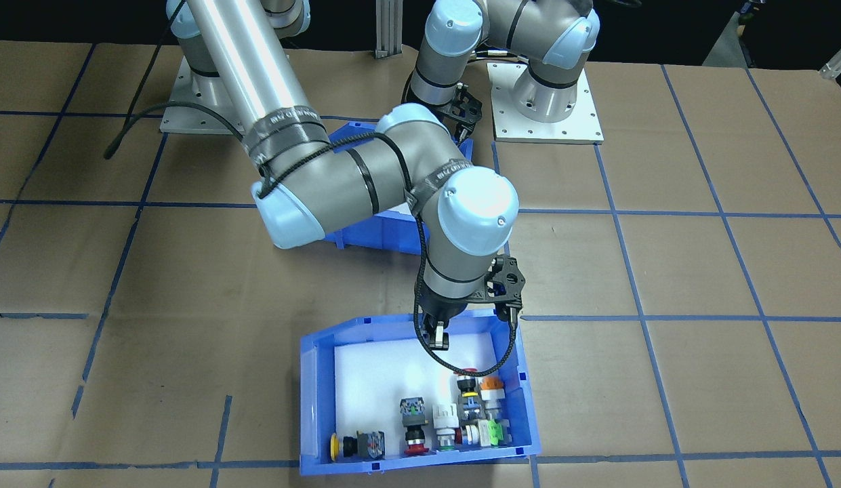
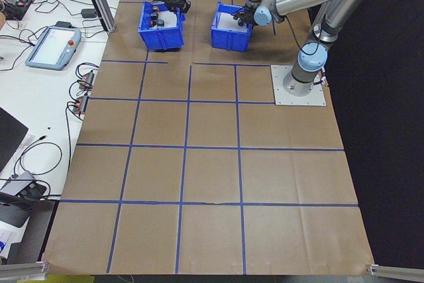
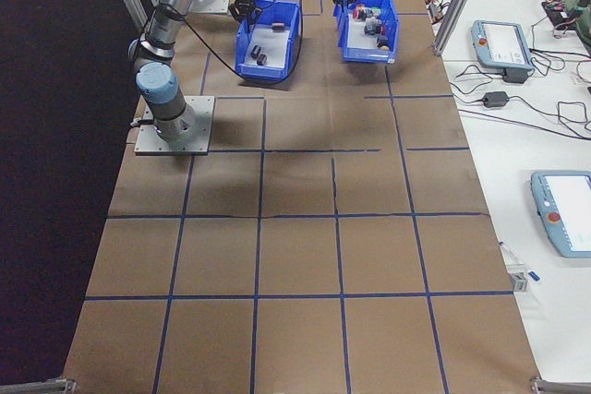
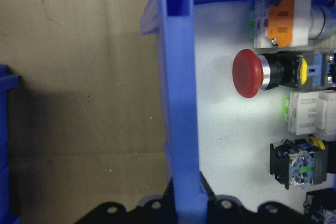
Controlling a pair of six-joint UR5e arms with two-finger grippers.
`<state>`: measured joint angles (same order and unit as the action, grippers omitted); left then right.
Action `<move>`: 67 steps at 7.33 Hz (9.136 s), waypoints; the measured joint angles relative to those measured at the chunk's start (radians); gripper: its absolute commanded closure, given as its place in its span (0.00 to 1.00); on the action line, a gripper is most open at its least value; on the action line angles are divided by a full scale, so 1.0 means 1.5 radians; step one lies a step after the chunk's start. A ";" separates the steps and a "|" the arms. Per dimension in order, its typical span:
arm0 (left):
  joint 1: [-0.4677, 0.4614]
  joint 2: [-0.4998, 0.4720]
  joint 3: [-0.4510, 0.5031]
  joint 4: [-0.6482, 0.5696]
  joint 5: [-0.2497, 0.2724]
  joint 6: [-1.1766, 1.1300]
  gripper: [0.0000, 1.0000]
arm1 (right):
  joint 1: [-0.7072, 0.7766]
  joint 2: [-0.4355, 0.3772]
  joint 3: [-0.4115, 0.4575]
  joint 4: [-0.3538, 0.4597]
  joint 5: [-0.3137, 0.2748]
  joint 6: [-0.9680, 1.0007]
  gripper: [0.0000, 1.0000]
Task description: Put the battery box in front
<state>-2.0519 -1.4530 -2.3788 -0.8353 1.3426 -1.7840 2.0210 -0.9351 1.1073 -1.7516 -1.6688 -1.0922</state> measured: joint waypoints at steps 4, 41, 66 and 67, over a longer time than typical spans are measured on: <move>0.085 0.062 0.033 -0.076 0.026 0.096 1.00 | -0.155 -0.062 0.006 0.042 -0.003 -0.136 0.97; 0.290 0.048 0.422 -0.514 0.133 1.212 0.01 | -0.157 -0.595 0.738 -0.156 0.046 -0.132 0.94; 0.340 0.079 0.410 -0.525 0.162 1.300 0.00 | -0.268 -0.483 0.433 -0.010 0.071 0.469 0.00; 0.340 0.080 0.410 -0.525 0.162 1.300 0.00 | -0.284 -0.478 0.407 -0.010 0.068 0.561 0.00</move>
<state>-1.5416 -1.3337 -1.7643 -1.6234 1.5862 0.1660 1.5948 -1.6514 1.7173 -1.7667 -1.5663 -0.2509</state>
